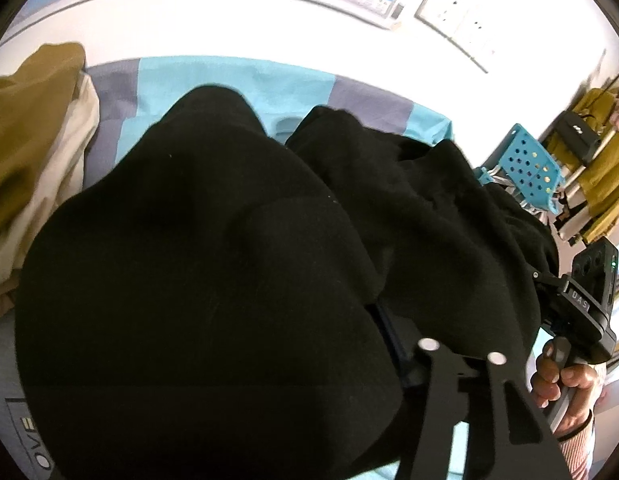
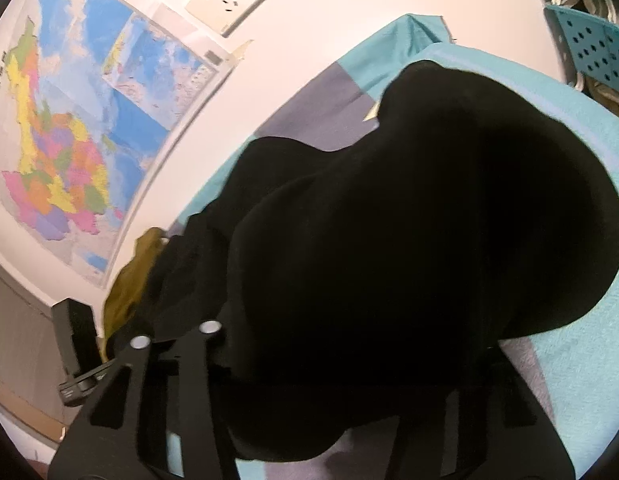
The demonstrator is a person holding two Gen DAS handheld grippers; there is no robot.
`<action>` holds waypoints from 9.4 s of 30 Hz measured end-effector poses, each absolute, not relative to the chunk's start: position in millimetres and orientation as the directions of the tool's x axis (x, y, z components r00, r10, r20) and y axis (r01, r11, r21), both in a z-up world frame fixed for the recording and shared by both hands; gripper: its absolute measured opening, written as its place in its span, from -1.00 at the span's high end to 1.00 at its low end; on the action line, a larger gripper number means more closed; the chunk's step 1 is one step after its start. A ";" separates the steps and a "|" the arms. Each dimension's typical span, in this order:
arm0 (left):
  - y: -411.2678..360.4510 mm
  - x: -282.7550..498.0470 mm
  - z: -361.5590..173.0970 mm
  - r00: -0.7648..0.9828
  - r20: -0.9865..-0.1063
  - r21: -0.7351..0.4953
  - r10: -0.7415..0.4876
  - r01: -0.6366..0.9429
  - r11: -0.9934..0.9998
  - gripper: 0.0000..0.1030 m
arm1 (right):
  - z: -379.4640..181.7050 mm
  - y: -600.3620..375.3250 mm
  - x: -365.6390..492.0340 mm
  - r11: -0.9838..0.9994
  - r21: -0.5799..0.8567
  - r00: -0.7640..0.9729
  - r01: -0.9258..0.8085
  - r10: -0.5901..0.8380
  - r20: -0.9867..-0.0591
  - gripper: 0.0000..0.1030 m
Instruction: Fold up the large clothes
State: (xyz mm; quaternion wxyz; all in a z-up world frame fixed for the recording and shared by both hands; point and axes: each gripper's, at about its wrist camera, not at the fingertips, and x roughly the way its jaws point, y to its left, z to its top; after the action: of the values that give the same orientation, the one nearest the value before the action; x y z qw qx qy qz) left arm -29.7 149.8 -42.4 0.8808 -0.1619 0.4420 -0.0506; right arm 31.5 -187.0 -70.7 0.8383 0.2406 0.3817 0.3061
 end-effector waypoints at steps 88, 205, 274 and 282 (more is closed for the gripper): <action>637.3 -176.5 35.3 0.577 -0.734 -0.209 0.357 -0.693 0.690 0.15 | -1.9 221.2 -9.6 0.210 0.542 -0.091 -0.814 0.875 -0.476 0.90; 326.0 -235.0 70.2 0.578 -0.510 0.013 0.637 -0.735 0.678 -0.87 | 5.7 175.6 -137.9 0.324 -0.016 0.296 -0.946 0.843 -0.450 -0.89; 297.8 -241.3 63.4 0.580 -0.541 0.009 0.609 -0.719 0.694 -0.87 | 1.7 150.7 -149.8 0.331 0.001 0.296 -0.944 0.844 -0.447 -0.89; 295.5 -240.9 62.0 0.582 -0.545 0.007 0.603 -0.716 0.698 -0.87 | 1.0 147.8 -152.1 0.337 0.004 0.299 -0.942 0.841 -0.450 -0.89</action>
State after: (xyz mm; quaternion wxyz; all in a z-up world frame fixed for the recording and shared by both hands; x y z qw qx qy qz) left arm -240.9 295.5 62.0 0.8830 -0.1074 0.2633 0.3734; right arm -152.1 147.8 1.0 0.7950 -0.1316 0.1904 0.5607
